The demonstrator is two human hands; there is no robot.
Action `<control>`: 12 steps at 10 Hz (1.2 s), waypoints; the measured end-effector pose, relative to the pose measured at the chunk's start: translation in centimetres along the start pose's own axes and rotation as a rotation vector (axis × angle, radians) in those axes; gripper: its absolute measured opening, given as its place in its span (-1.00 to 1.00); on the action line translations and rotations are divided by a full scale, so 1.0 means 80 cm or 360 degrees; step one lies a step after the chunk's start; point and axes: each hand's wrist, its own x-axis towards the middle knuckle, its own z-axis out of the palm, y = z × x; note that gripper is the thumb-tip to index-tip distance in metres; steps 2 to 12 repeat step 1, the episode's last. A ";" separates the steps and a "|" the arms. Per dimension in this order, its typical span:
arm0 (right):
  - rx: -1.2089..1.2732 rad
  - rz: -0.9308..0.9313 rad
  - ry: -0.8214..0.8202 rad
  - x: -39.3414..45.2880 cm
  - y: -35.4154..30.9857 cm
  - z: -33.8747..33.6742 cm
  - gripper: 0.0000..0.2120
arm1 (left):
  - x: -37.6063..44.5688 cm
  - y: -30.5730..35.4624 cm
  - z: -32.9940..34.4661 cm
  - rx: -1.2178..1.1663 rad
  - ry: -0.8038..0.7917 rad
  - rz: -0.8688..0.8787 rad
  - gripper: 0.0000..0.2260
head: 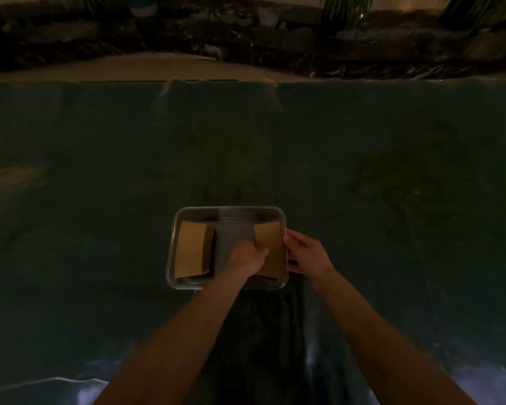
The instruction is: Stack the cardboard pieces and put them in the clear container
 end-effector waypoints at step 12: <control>0.0067 0.0037 0.0023 -0.006 0.000 -0.001 -0.74 | -0.001 -0.001 -0.012 -0.0122 -0.0074 -0.0022 -0.82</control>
